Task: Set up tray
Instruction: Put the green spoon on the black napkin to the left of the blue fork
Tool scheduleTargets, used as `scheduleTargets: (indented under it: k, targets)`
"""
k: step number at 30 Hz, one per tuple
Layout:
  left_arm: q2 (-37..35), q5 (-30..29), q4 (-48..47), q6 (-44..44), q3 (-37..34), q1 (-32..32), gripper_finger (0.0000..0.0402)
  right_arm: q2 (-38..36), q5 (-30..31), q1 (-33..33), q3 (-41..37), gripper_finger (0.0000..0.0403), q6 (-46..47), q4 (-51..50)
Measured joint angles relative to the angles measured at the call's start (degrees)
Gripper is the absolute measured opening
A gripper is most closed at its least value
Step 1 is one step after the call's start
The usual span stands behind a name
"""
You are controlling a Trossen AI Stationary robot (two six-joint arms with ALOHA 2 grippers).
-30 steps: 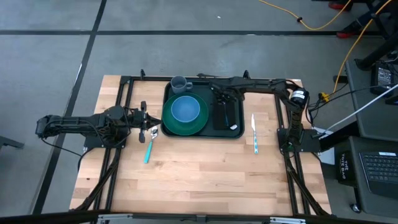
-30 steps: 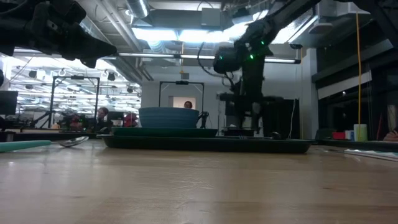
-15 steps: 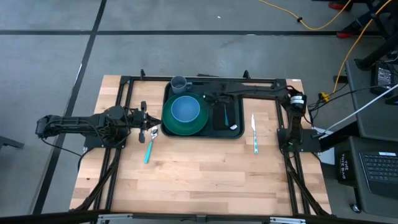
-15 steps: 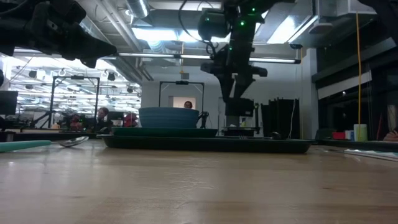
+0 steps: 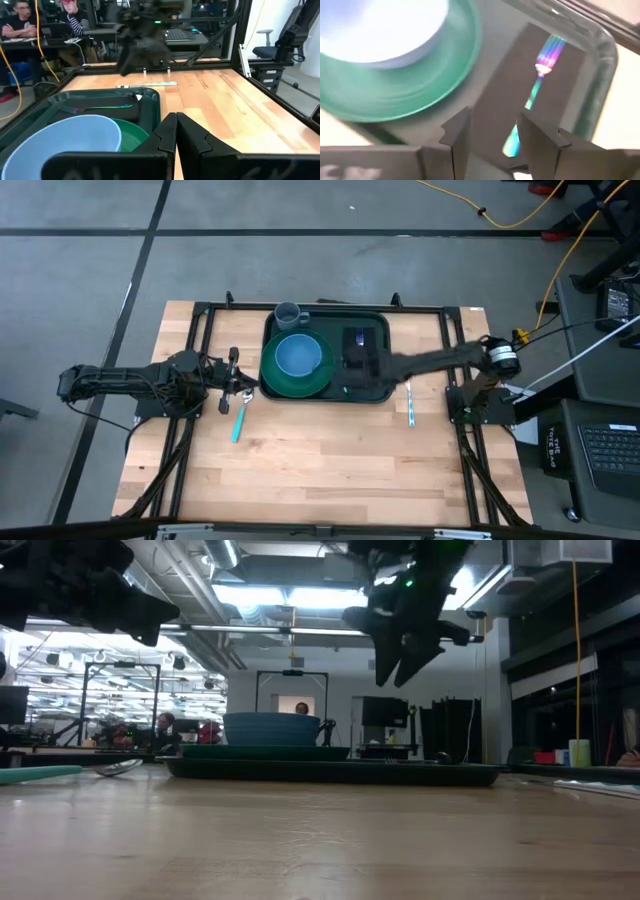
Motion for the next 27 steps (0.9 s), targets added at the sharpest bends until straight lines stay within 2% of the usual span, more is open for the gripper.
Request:
scheduleTargets:
  k: [5,11,14,17,22,27]
  targets:
    - [0.53,-0.20,-1.67,-0.44,0.52,-0.01,0.0002,-1.21,7.05,8.15,-5.53,0.0158,-0.08,11.60]
    - [4.26,-1.39,-14.07,-2.82,6.43,-0.01,0.0003,-1.23,16.26,15.65,-10.75,0.0158,-6.68,27.98]
    - [6.70,-4.50,-19.17,-4.36,9.62,-0.02,0.0003,-1.23,19.65,17.92,-13.45,0.0158,-10.06,36.51]
    - [10.26,-7.49,-23.35,-7.83,13.32,0.00,0.0003,-1.23,20.83,19.04,-16.37,0.0158,-12.75,45.52]
    - [17.72,-9.43,-35.91,-8.58,21.57,-0.02,0.0003,-1.23,20.90,19.56,-21.62,0.0158,-15.12,56.73]
    - [24.33,-10.22,-42.45,-7.65,27.87,-0.02,0.0003,-1.23,20.31,19.56,-25.35,0.0151,-15.13,62.00]
